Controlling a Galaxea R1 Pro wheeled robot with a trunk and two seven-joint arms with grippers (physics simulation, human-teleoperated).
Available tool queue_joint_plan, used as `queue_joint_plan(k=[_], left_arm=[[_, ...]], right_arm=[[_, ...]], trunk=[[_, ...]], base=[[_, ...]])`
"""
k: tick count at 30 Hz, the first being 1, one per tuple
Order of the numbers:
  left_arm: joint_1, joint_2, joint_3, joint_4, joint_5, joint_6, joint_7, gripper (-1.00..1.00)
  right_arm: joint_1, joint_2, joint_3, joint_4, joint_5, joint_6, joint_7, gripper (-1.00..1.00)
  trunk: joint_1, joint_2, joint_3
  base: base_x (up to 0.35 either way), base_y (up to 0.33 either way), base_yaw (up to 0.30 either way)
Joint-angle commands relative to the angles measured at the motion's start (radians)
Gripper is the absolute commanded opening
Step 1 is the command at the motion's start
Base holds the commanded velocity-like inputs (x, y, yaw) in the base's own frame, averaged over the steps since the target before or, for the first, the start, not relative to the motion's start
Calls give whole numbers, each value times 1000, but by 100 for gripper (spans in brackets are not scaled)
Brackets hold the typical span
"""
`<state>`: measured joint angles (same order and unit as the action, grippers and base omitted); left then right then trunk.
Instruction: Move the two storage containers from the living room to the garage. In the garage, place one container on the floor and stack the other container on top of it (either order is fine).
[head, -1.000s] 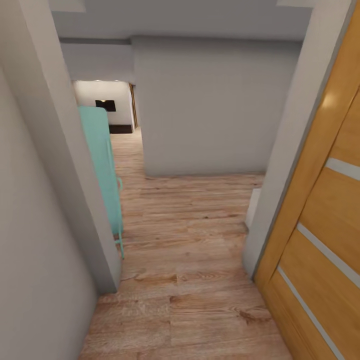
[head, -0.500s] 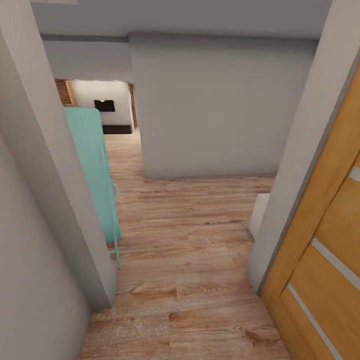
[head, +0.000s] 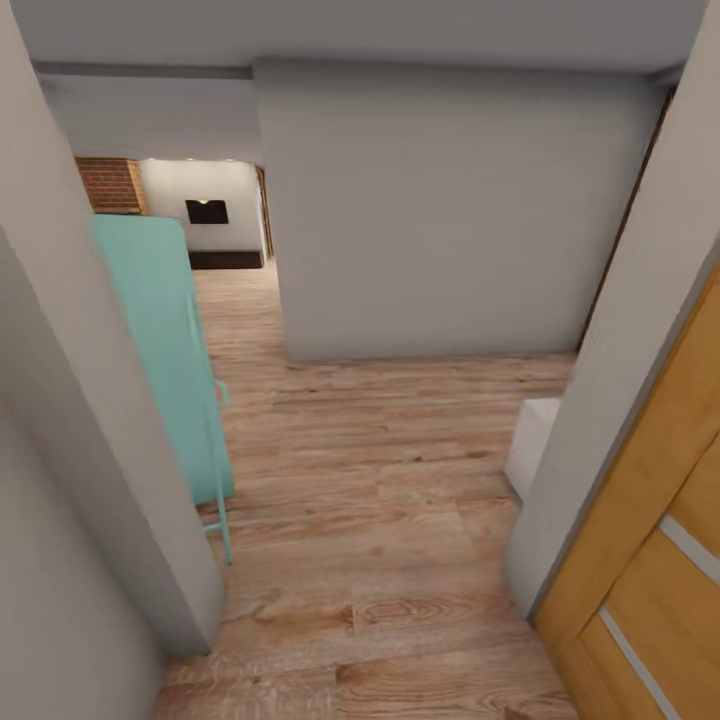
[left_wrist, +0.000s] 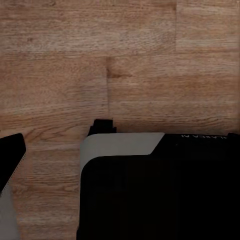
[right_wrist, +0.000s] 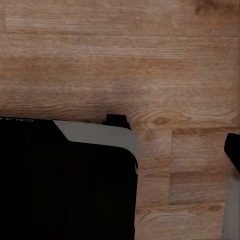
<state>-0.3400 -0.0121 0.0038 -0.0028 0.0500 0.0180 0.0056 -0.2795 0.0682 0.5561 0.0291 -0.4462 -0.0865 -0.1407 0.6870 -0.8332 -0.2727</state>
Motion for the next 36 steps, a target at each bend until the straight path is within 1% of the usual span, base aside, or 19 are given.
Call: queue_joint_plan(k=[1, 36], left_arm=[[-1, 0, 0, 0, 5, 2, 1, 100], [-1, 0, 0, 0, 5, 1, 1, 100]], right_arm=[[-1, 1, 8, 3, -9, -6, -1, 100], [-1, 1, 8, 3, -9, -4, -1, 100]], trunk=[[1, -1, -1], [1, -1, -1]], base=[[323, 0, 0], [323, 0, 0]])
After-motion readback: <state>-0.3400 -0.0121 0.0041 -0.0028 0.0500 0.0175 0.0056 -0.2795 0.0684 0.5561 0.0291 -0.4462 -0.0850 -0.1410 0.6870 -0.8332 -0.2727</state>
